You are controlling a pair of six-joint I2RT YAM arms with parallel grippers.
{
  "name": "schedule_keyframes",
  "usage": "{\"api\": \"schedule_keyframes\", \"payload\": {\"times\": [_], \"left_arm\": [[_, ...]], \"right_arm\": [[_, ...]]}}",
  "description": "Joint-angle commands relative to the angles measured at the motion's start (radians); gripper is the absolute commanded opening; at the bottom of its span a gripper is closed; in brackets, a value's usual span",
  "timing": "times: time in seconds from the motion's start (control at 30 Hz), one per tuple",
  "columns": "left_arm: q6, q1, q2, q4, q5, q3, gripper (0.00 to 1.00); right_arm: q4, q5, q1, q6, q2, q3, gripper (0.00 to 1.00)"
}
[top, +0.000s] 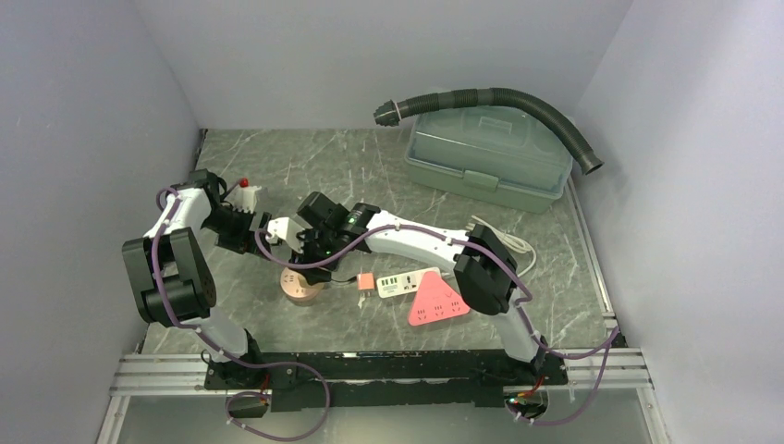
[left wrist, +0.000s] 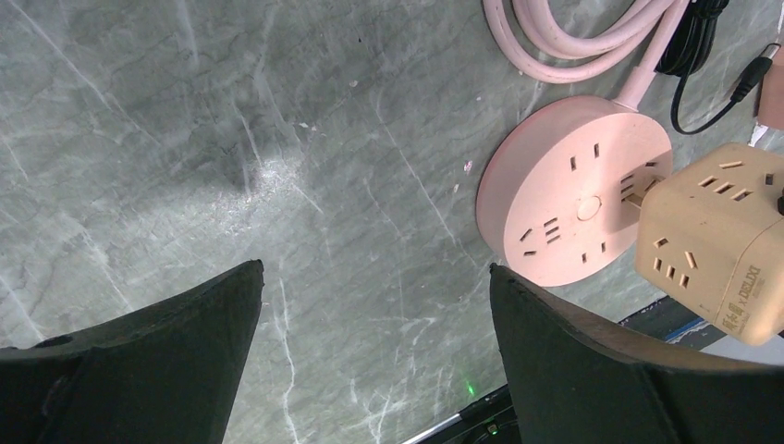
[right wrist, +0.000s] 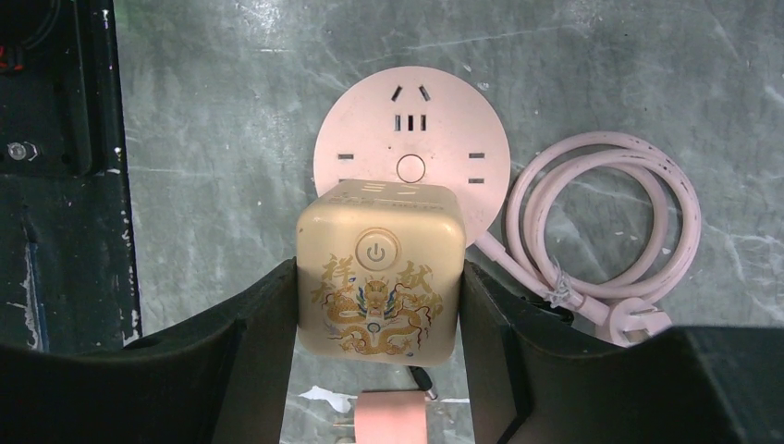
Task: Insert the plug
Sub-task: Insert the plug into the socket.
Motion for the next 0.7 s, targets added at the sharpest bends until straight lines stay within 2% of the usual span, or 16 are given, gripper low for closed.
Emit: {"api": "schedule_keyframes", "payload": {"times": [0.0, 0.4, 0.67], "left_arm": [[0.011, 0.006, -0.027, -0.008, 0.037, 0.002, 0.96], [0.011, 0.006, -0.022, -0.006, 0.041, 0.004, 0.95], [0.011, 0.006, -0.030, -0.011, 0.043, 0.006, 0.95]], "right_arm": [[0.013, 0.031, -0.013, 0.018, -0.007, 0.023, 0.00], [0.085, 0.066, -0.025, 0.087, -0.019, -0.003, 0.00], [0.179, 0.056, -0.025, 0.100, -0.057, -0.081, 0.00]]}}
